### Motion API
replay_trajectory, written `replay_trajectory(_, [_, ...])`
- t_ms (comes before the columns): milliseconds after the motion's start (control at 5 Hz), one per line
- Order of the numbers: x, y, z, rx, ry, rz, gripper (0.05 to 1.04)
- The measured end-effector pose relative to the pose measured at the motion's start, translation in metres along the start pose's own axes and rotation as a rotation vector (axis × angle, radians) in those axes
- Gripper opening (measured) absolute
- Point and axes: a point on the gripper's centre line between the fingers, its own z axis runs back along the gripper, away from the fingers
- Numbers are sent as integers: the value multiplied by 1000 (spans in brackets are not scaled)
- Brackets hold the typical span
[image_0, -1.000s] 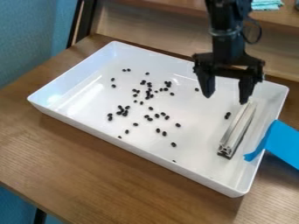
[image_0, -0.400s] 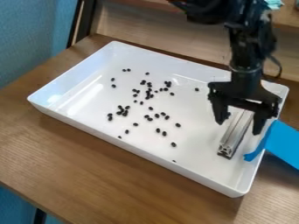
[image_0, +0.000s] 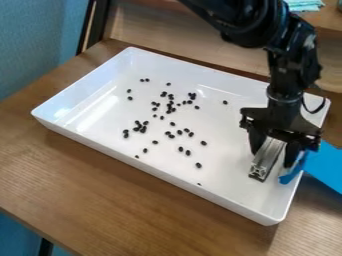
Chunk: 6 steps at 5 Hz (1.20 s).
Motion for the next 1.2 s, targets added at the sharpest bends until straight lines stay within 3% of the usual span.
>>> replay_trajectory(200, [1, 9, -6, 12, 8, -5, 405])
replay_trajectory(800, [11, 73, -9, 24, 24, 34, 397])
replay_trajectory(1200, [-8, 133, -3, 37, 43, 40, 397])
